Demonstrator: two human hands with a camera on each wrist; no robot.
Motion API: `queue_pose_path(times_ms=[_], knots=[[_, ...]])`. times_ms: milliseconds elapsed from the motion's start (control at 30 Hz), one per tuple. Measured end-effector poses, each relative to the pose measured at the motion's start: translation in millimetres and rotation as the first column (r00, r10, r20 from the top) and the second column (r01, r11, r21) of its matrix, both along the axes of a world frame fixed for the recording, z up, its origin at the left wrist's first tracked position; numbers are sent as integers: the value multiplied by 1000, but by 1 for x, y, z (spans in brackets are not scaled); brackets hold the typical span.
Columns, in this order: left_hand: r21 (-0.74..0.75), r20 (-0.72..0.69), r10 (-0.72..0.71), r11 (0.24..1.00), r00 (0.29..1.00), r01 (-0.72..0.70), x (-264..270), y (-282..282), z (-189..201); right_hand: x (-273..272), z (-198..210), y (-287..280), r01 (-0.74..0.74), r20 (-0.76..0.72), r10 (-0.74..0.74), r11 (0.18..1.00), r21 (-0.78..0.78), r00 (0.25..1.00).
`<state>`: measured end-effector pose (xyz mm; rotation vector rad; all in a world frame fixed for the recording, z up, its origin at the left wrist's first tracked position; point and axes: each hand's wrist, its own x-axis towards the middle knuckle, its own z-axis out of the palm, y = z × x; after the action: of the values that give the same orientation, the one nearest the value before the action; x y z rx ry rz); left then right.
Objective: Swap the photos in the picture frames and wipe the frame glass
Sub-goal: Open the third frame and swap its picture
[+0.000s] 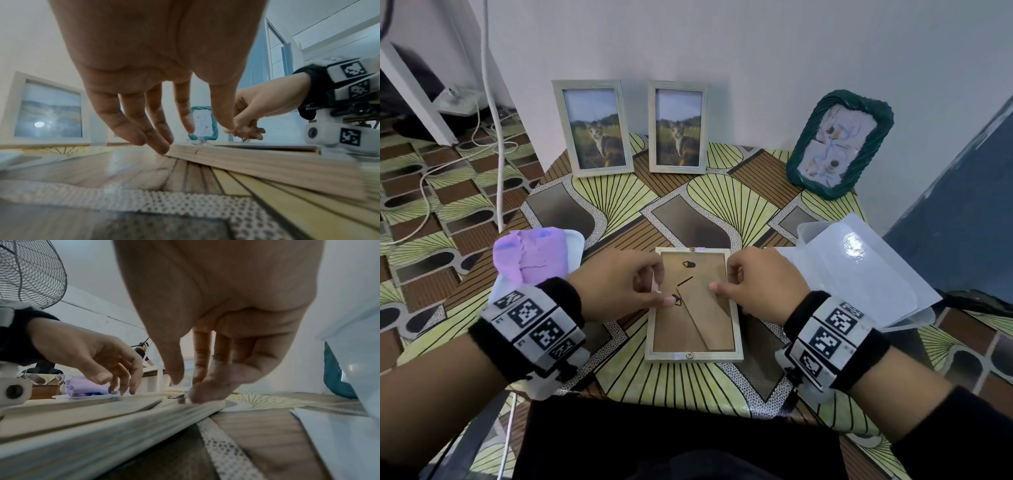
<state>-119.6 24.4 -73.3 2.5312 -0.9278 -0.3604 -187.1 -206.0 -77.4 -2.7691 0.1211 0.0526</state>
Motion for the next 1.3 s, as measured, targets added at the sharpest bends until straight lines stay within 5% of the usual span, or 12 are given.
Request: queue_pose_path(times_ms=[67, 200, 333, 433, 700, 1300], knots=[[-53, 64, 7, 999, 998, -4, -8, 5, 4, 1, 2, 1, 40, 99, -35, 998, -51, 995], [-112, 164, -100, 986, 981, 120, -34, 21, 11, 11, 6, -2, -90, 237, 55, 986, 141, 970], [198, 216, -335, 935, 917, 294, -59, 37, 13, 20, 3, -2, -277, 13, 277, 960, 31, 961], [298, 227, -348, 914, 910, 275, -66, 49, 14, 18, -1, 0, -332, -181, 311, 938, -99, 933], [528, 194, -281, 837, 940, 141, -38, 50, 16, -17, 6, -3, -211, -52, 205, 916, -342, 977], [447, 193, -149, 893, 970, 48, 0, 25, -8, -51, 8, -12, -15, 108, 14, 1000, 8, 994]])
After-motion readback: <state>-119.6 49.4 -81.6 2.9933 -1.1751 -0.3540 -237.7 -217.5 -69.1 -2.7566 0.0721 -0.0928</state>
